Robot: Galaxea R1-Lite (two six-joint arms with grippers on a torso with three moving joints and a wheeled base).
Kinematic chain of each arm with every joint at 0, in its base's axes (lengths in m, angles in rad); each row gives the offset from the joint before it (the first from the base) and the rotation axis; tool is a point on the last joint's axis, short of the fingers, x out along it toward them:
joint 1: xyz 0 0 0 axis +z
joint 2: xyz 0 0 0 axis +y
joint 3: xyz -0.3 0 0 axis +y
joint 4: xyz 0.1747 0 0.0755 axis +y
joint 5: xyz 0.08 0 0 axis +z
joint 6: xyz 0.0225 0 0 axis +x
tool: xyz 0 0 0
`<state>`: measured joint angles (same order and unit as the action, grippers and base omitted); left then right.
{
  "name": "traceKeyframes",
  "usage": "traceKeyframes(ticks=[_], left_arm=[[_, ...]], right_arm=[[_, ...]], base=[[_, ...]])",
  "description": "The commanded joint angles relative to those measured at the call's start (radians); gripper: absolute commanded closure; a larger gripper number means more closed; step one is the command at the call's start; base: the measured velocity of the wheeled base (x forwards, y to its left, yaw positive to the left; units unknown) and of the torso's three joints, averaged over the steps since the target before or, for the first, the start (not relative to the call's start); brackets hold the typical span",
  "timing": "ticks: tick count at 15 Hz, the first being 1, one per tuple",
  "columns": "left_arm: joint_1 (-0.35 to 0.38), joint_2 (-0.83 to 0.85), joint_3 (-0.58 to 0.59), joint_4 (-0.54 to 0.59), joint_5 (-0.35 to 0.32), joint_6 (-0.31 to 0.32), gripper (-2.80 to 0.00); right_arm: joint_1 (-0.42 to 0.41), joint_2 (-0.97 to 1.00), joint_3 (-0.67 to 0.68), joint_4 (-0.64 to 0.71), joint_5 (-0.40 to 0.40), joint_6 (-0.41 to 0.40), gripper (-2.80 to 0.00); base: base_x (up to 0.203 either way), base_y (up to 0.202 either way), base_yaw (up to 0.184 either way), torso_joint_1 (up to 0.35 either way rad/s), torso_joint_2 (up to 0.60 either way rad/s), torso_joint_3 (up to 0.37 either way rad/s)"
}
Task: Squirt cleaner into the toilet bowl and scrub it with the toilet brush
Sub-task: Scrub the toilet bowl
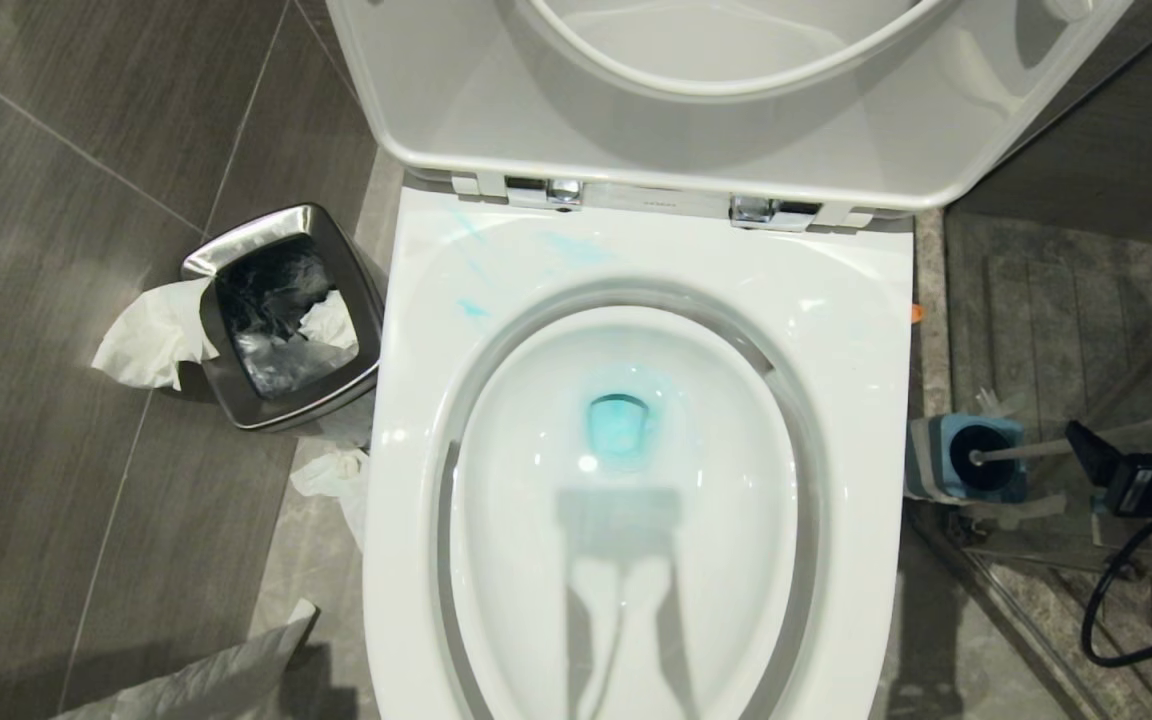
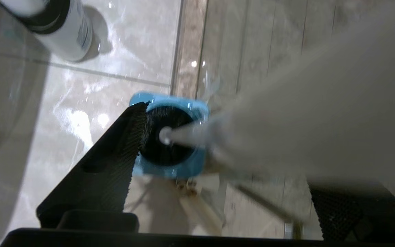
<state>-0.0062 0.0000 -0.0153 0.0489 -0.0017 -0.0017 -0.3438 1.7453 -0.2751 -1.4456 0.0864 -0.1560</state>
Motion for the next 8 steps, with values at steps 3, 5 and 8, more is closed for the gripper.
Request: traceKeyframes(ticks=[3, 5, 8], left_arm=[[0.0, 0.002, 0.0, 0.0, 0.0, 0.0, 0.0], [0.0, 0.002, 0.0, 0.0, 0.0, 0.0, 0.0], [0.0, 0.002, 0.0, 0.0, 0.0, 0.0, 0.0]], right_arm=[[0.017, 0.037, -0.038, -0.033, 0.009, 0.001, -2.8], [0.042, 0.033, -0.038, -0.045, 0.01, 0.004, -2.8], [0.072, 0.022, -0.042, -0.049, 0.01, 0.005, 0.0]], base=[[0.0, 0.0, 0.0, 0.0, 0.0, 0.0], [0.0, 0.0, 0.0, 0.0, 0.0, 0.0], [0.0, 0.0, 0.0, 0.0, 0.0, 0.0]])
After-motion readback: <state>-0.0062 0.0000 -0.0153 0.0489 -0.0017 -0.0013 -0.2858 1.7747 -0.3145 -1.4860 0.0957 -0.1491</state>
